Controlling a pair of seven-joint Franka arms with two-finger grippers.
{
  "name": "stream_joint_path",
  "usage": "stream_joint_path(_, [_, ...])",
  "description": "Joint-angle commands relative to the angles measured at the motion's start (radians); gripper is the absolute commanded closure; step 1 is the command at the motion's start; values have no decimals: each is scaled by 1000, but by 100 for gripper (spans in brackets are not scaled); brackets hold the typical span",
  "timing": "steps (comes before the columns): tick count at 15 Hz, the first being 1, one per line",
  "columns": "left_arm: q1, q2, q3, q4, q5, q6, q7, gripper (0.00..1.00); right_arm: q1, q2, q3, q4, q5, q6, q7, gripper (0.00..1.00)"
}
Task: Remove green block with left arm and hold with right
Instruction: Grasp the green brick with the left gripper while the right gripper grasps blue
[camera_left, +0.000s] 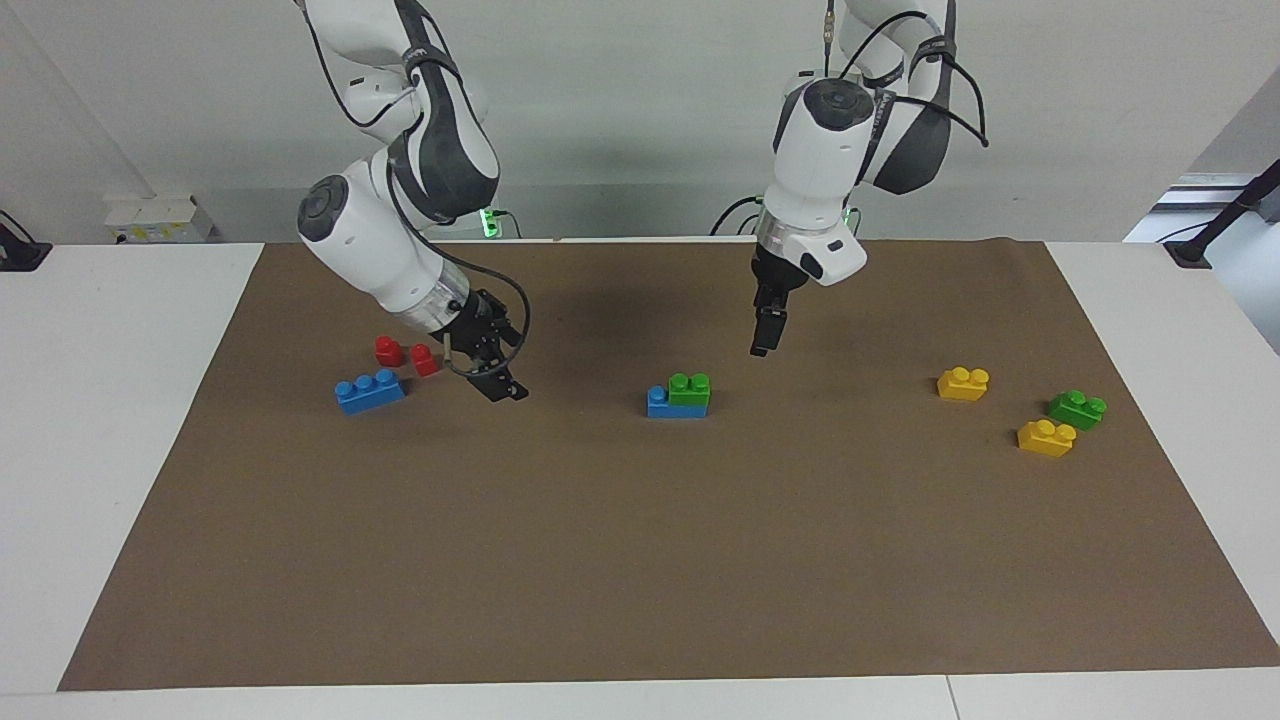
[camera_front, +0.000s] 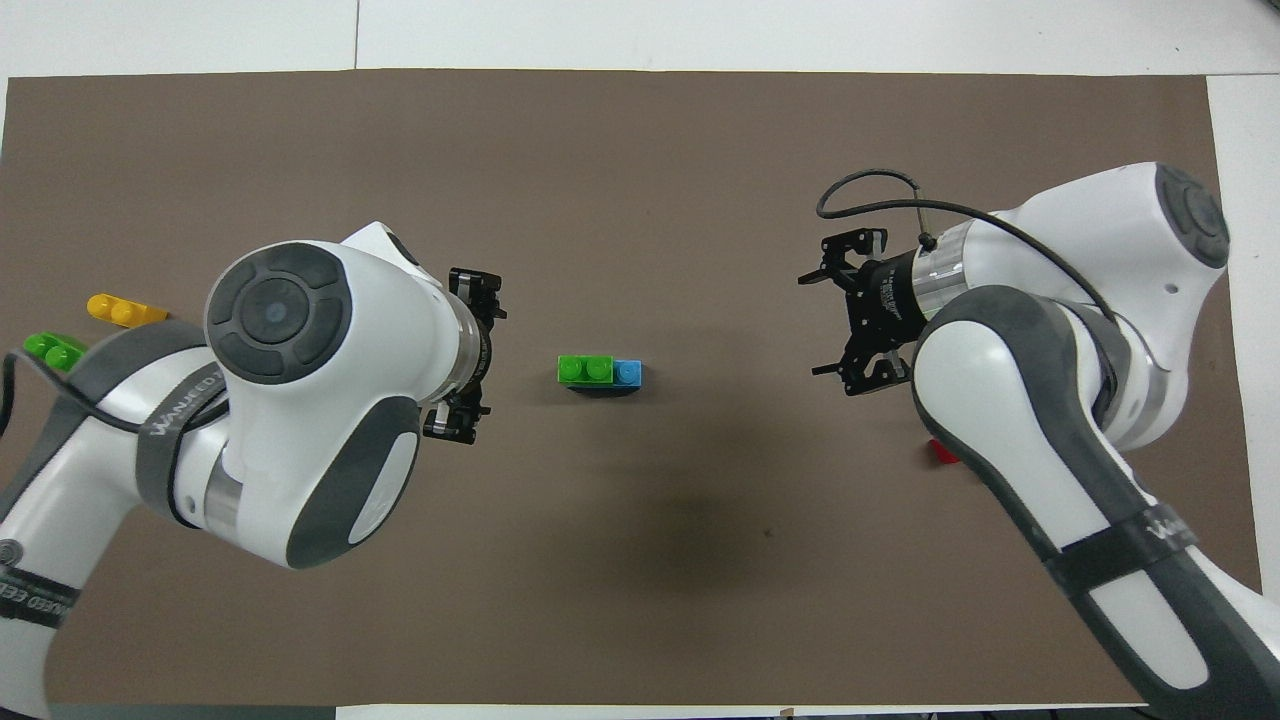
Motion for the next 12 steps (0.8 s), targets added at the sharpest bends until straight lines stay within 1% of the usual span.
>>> stream_joint_path(1, [-41,55,17,-5,17,77,-144,0,33,17,-1,-31,35,62,34,4])
stream_joint_path(3, [-43,75,17,-5,26,96,-202,0,70,54,-1,-32,75,102,36,4])
stream_joint_path(5, [-49,88,17,-7,32,99,-221,0,93,92,-1,-32,86,144,40,4])
stream_joint_path(7, [-51,111,17,-4,56,117,-253,0,117,118,-1,-32,109,183,40,4])
stream_joint_path(10, [-71,167,17,-1,93,154,-298,0,160,144,-1,-35,151,255,52,3])
stream_joint_path(12, [-71,170,17,-1,95,154,-298,0,188,163,-1,-37,176,298,54,3])
